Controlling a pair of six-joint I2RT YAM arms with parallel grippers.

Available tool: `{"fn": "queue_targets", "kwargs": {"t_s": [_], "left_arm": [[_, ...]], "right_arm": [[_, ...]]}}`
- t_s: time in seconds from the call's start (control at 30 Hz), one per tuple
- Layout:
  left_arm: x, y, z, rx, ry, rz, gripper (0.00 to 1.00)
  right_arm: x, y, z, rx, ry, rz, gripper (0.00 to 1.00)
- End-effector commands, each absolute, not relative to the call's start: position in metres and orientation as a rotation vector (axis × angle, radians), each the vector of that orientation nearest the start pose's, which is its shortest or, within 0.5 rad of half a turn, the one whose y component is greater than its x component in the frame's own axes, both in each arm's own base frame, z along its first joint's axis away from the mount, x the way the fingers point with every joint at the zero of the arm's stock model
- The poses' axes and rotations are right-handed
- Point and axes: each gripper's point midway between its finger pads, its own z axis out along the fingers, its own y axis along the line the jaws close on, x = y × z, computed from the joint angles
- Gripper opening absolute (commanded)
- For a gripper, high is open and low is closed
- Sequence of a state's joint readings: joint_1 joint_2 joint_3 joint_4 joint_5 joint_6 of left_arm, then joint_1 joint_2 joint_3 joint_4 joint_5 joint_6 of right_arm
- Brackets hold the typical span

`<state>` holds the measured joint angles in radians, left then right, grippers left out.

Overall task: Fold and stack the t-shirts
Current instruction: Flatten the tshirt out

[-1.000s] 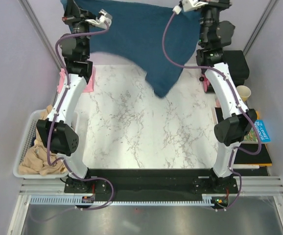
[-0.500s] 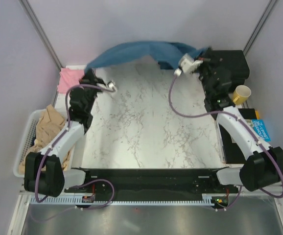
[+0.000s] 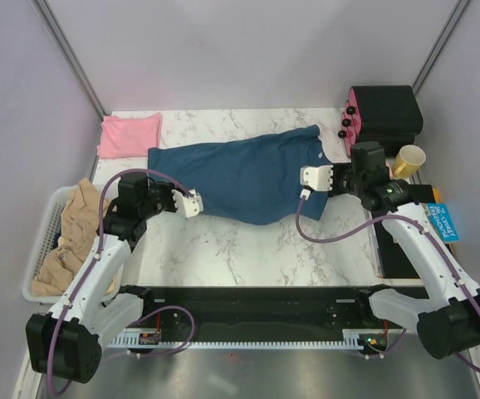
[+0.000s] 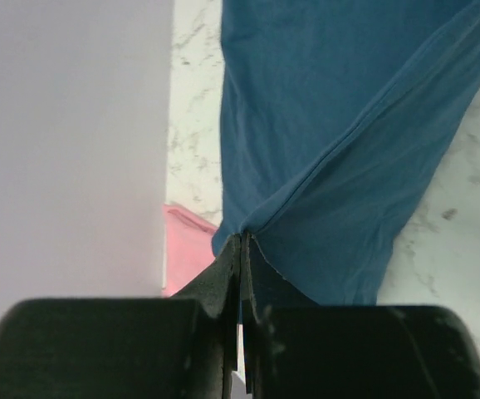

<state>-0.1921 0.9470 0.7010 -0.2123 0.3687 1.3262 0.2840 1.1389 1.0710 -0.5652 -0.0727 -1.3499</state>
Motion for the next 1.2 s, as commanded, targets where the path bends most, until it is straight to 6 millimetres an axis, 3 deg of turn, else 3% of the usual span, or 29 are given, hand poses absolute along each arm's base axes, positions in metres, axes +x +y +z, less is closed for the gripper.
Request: {"fn": "queue_targets", "kwargs": {"t_s": [0.0,0.1,0.17,0.23,0.33,0.37,0.4,0.43,0.47,0.53,0.57,0.6,0.63,0.67,0.7,0.73,0.77,0.8,0.83,0.87,0.9,0.93,0.97,1.0,1.03,1.07,1.1,1.13,1.17], "left_arm": [[0.286,-0.098,0.173,1.664,1.398,0.128,0.02],[0.261,-0.096,0.149,1.757,1.438,0.048,0.02],[0.242,-0.094,0.138,1.812,1.465,-0.003,0.02],[0.239,-0.094,0.142,1.83,1.447,0.0,0.02],[0.255,-0.094,0.174,1.738,1.462,0.042,0.02],[0.266,-0.096,0.198,1.676,1.454,0.067,0.02],[0.276,-0.096,0.208,1.646,1.459,0.081,0.02],[0.284,-0.097,0.22,1.618,1.448,0.102,0.02],[0.297,-0.096,0.245,1.542,1.445,0.142,0.02],[0.335,-0.096,0.281,1.432,1.37,0.254,0.02],[0.351,-0.09,0.306,1.36,1.349,0.324,0.02],[0.37,-0.089,0.327,1.309,1.292,0.396,0.02],[0.392,-0.087,0.32,1.309,1.313,0.428,0.02],[0.408,-0.082,0.336,1.307,1.291,0.504,0.02],[0.424,-0.079,0.347,1.296,1.259,0.563,0.02],[0.45,-0.078,0.326,1.336,1.289,0.592,0.02],[0.466,-0.073,0.344,1.354,1.227,0.693,0.02],[0.484,-0.068,0.377,1.271,1.125,0.793,0.02],[0.511,-0.066,0.383,1.234,1.095,0.848,0.02],[0.521,-0.059,0.409,1.16,1.044,0.943,0.02],[0.532,-0.055,0.428,1.105,1.005,1.001,0.02],[0.524,-0.048,0.506,0.911,0.829,1.121,0.02],[0.54,-0.04,0.511,0.837,0.825,1.186,0.02],[0.538,-0.035,0.539,0.757,0.774,1.236,0.02],[0.503,-0.024,0.618,0.568,0.619,1.317,0.02],[0.51,-0.019,0.626,0.505,0.601,1.346,0.02],[0.494,-0.016,0.655,0.43,0.545,1.364,0.02],[0.449,-0.008,0.708,0.294,0.439,1.388,0.02],[0.433,-0.008,0.723,0.246,0.396,1.384,0.02]], "right_arm": [[0.269,0.062,0.193,-2.063,1.585,-0.262,0.0],[0.238,0.052,0.172,-2.191,1.642,-0.164,0.0],[0.225,0.046,0.169,-2.284,1.639,-0.127,0.0],[0.222,0.042,0.172,-2.277,1.705,-0.108,0.0],[0.261,0.05,0.211,-2.084,1.696,-0.255,0.0],[0.276,0.054,0.23,-2.002,1.66,-0.314,0.0],[0.3,0.06,0.257,-1.883,1.573,-0.416,0.0],[0.314,0.06,0.273,-1.819,1.536,-0.49,0.0],[0.342,0.064,0.303,-1.67,1.457,-0.596,0.0],[0.373,0.059,0.321,-1.553,1.424,-0.72,0.0],[0.395,0.051,0.356,-1.396,1.377,-0.854,0.0],[0.415,0.051,0.356,-1.366,1.374,-0.879,0.0],[0.428,0.048,0.372,-1.294,1.346,-0.917,0.0],[0.442,0.05,0.39,-1.245,1.281,-0.94,0.0],[0.462,0.056,0.38,-1.276,1.277,-0.92,0.0],[0.474,0.053,0.398,-1.249,1.24,-0.939,0.0],[0.501,0.059,0.396,-1.227,1.201,-0.954,0.0],[0.514,0.058,0.407,-1.182,1.168,-0.989,0.0],[0.525,0.057,0.431,-1.105,1.107,-1.032,0.0],[0.539,0.059,0.463,-0.935,0.964,-1.105,0.0],[0.539,0.054,0.488,-0.843,0.87,-1.194,0.0],[0.527,0.053,0.533,-0.707,0.731,-1.258,0.0],[0.528,0.052,0.548,-0.595,0.624,-1.312,0.0],[0.525,0.049,0.567,-0.541,0.578,-1.368,0.0],[0.496,0.042,0.625,-0.389,0.471,-1.394,0.0],[0.507,0.043,0.626,-0.361,0.457,-1.407,0.0],[0.496,0.041,0.646,-0.311,0.412,-1.42,0.0],[0.458,0.035,0.689,-0.209,0.314,-1.441,0.0],[0.453,0.037,0.695,-0.196,0.283,-1.452,0.0]]}}
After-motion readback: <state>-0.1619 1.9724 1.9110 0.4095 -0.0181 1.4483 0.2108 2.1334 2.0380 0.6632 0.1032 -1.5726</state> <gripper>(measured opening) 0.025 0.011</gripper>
